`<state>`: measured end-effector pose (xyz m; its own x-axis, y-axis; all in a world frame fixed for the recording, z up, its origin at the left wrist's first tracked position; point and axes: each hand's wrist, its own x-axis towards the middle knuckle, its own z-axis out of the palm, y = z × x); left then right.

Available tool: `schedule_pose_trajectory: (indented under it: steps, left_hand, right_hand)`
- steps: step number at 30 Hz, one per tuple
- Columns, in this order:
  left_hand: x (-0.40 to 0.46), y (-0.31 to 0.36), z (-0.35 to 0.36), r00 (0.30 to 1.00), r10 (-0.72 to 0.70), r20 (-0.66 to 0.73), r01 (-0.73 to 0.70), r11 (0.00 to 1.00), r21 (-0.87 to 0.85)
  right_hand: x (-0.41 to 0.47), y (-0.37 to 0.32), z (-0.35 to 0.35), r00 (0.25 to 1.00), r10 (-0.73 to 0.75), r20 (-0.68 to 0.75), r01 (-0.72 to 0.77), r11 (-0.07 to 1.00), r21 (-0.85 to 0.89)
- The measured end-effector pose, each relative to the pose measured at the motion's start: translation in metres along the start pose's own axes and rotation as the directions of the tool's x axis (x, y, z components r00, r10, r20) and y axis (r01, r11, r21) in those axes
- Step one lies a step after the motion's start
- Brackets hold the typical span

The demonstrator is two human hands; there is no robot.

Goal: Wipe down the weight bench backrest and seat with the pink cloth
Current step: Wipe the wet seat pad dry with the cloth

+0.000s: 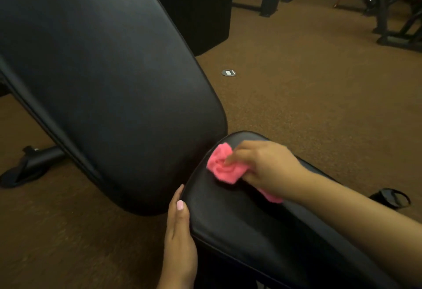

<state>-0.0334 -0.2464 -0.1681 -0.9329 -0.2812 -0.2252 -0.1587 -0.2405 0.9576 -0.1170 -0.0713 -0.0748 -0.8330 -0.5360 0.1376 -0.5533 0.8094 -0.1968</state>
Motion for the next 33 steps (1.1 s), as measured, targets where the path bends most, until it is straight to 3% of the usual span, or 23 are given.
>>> schedule_pose_trajectory:
  steps: [4, 9, 11, 16, 19, 22, 25, 27, 31, 33]
  left_hand:
    - [-0.001, 0.000, -0.003, 0.995, -0.071, 0.068, 0.077, 0.993, -0.093]
    - [-0.004, 0.002, -0.005, 0.983, -0.057, 0.176, 0.109, 0.948, -0.300]
    - [-0.003, 0.003, -0.005, 0.975, -0.075, 0.207, 0.142, 0.935, -0.326]
    - [-0.004, 0.004, -0.006, 0.968, -0.101, 0.231, 0.168, 0.942, -0.292]
    - [-0.004, 0.004, -0.005, 0.967, -0.080, 0.241, 0.157, 0.934, -0.319]
    - [-0.004, 0.004, -0.005, 0.971, -0.052, 0.234, 0.129, 0.937, -0.326]
    - [-0.003, 0.000, -0.007, 0.981, -0.066, 0.183, 0.118, 0.948, -0.294]
    - [-0.003, -0.001, -0.007, 0.979, -0.067, 0.193, 0.124, 0.945, -0.303]
    - [-0.005, -0.002, -0.004, 0.975, -0.040, 0.219, 0.113, 0.937, -0.331]
    - [-0.005, -0.001, -0.005, 0.974, -0.036, 0.222, 0.111, 0.935, -0.336]
  right_hand:
    - [0.031, -0.015, 0.014, 0.996, 0.043, -0.073, -0.050, 0.994, -0.096]
    - [0.001, -0.070, 0.022, 0.985, -0.172, -0.013, 0.172, 0.985, 0.013]
    - [-0.026, -0.069, 0.016, 0.980, -0.188, 0.059, 0.184, 0.981, 0.070]
    - [-0.029, -0.037, 0.001, 0.998, 0.056, -0.003, -0.056, 0.997, -0.056]
    - [-0.005, -0.052, 0.017, 0.990, 0.100, -0.101, -0.113, 0.984, -0.136]
    - [-0.015, -0.085, 0.030, 0.993, -0.021, -0.117, 0.012, 0.997, -0.081]
    - [-0.057, -0.090, 0.019, 0.996, -0.092, -0.002, 0.092, 0.996, -0.013]
    - [-0.076, -0.069, 0.011, 0.999, -0.047, -0.011, 0.046, 0.998, -0.034]
    - [-0.062, -0.033, 0.000, 0.973, 0.207, -0.102, -0.217, 0.971, -0.096]
    - [-0.043, -0.040, 0.010, 0.965, 0.226, -0.136, -0.241, 0.965, -0.105]
